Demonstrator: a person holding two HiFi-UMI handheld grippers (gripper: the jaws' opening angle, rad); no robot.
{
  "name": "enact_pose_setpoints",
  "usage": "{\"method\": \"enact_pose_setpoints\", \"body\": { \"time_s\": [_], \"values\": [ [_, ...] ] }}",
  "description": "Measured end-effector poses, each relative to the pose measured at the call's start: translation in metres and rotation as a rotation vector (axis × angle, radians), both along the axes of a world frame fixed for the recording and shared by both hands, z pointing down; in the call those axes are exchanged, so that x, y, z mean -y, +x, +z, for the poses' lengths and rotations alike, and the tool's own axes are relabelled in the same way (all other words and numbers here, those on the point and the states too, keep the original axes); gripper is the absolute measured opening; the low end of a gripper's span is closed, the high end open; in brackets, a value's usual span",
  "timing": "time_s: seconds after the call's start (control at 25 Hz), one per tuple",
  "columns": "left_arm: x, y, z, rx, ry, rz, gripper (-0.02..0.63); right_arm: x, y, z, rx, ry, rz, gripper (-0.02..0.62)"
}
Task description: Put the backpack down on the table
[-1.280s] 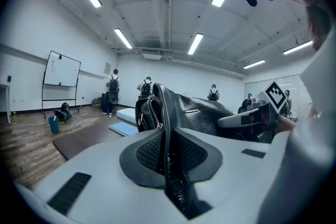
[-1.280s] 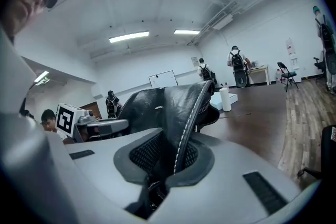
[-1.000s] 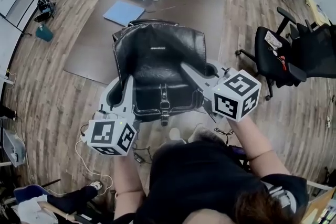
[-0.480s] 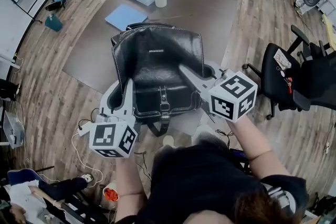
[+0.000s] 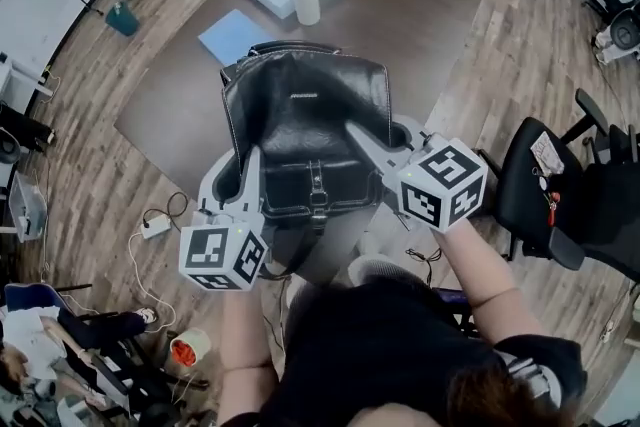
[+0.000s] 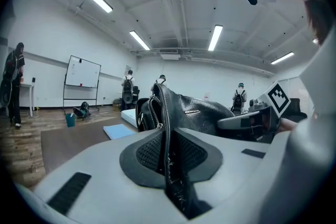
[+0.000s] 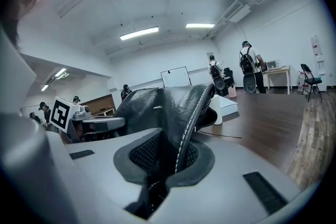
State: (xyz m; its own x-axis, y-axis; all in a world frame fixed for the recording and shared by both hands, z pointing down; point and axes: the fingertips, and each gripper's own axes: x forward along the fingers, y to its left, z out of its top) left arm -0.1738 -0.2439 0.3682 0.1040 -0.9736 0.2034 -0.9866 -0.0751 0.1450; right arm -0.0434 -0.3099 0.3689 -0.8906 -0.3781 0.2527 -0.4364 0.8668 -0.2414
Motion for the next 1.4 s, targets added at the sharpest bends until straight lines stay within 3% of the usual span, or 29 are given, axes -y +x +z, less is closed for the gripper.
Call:
{"method": "enact_pose_setpoints", "body": {
  "time_s": [0.32,0.6,1.4],
  "values": [
    [0.045,0.037,0.009,0.056,-0.024,-0.003,0.067,0.043,0.037,0.014,0.014,-0.010,-0.002,0.051],
    [0.083,0.059,0.010,0.017,0.022,0.022,0.067,0.079,0.060,0.010,0.000,0.055,0.032,0.053],
    [0.200,0.099,0.014,0.108,0.067,0.123,0.069,0.173,0.110,0.013,0.005,0.141,0.237,0.061]
  ]
}}
